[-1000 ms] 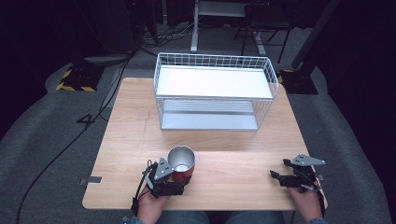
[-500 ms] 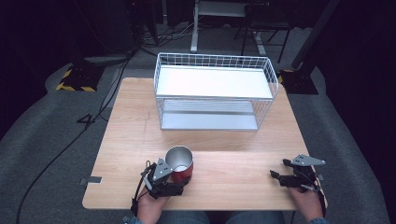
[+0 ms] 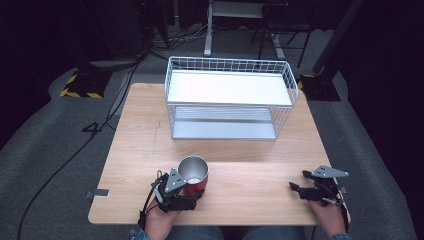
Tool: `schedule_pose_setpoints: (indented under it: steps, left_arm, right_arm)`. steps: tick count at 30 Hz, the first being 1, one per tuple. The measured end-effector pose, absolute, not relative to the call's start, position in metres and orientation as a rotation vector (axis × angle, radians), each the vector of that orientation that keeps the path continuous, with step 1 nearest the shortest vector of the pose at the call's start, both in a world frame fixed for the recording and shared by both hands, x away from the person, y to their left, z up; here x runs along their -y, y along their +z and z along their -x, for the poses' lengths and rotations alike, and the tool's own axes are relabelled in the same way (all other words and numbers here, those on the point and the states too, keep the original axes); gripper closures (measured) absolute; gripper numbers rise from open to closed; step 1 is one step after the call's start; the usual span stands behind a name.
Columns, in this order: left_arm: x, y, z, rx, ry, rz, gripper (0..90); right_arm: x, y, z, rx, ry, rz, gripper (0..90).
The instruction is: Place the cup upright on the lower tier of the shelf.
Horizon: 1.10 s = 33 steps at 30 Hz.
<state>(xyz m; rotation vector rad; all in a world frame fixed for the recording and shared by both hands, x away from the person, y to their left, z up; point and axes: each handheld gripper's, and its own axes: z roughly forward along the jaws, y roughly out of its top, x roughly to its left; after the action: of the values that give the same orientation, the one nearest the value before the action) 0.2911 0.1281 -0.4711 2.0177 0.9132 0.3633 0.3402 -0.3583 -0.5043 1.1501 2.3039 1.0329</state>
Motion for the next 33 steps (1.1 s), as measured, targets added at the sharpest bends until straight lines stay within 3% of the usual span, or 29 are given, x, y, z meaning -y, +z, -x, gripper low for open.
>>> schedule_pose_setpoints:
  steps: [14,33]
  left_arm:
    - [-0.126,-0.438,-0.307,-0.891,0.336,-1.989,16.5]
    - [-0.105,-0.424,-0.349,-0.876,0.334,-1.951,16.5]
  right_arm:
    - [0.358,-0.504,-0.340,-2.304,1.033,-1.149,23.3]
    - [0.358,-0.504,-0.340,-2.304,1.032,-1.148,23.2]
